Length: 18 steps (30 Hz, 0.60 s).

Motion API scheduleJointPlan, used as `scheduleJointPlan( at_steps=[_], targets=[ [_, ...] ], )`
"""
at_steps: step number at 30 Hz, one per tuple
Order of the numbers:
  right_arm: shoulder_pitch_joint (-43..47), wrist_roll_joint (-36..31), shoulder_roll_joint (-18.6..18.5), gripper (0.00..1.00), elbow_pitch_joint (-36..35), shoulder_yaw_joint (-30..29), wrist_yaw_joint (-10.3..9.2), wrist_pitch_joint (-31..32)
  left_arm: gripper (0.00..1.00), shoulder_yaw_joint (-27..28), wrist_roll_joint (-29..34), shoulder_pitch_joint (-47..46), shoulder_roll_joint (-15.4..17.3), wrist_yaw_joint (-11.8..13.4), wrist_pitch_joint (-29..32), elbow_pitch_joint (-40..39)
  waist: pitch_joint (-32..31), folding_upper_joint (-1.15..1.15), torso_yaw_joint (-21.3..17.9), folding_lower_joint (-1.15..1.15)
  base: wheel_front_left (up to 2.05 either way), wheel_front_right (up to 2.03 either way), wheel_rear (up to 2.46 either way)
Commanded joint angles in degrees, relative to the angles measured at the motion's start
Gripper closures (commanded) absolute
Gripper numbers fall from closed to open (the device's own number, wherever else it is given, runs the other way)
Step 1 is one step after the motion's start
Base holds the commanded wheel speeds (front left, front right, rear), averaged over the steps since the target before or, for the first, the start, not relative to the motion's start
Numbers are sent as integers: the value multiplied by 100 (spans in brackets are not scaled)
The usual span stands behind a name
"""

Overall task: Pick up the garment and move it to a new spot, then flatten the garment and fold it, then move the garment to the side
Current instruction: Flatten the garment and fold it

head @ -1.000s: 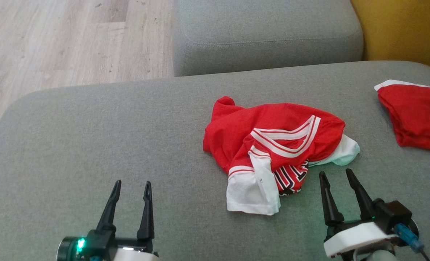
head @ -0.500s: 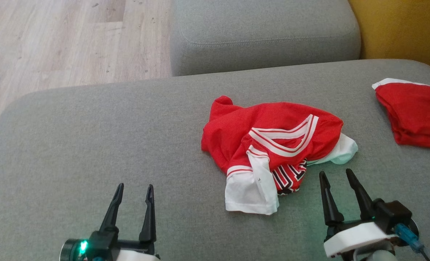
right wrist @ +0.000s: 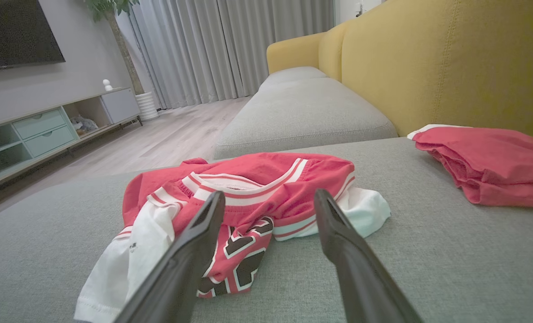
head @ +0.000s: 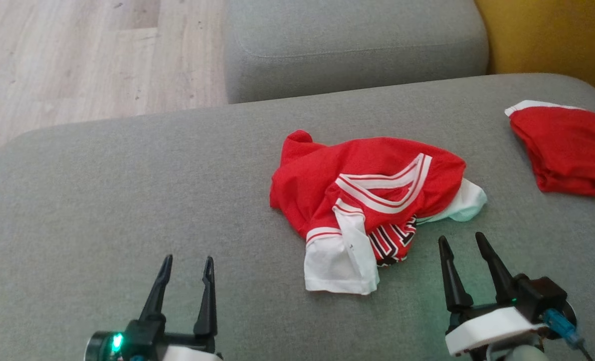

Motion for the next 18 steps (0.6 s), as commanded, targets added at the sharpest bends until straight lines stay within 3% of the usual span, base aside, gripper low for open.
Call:
scheduleJointPlan(
  at_steps=[1,10,18],
  targets=[
    [-215,1,-13,0,-217,167,-5,-22,0,126,-43,-277,-13,8,-54,-111,42,0,-53,0,0,0,0],
    [-567,-121,-20,0,-434,451,-5,-22,0,-784,-310,-1443,-13,-145,-54,655,568,0,-735,0,0,0,0],
    [-806,-86,-27,0,-515,527,-5,-22,0,-1945,-1126,-2924,-13,-420,436,1679,1019,0,-1317,0,0,0,0]
  ],
)
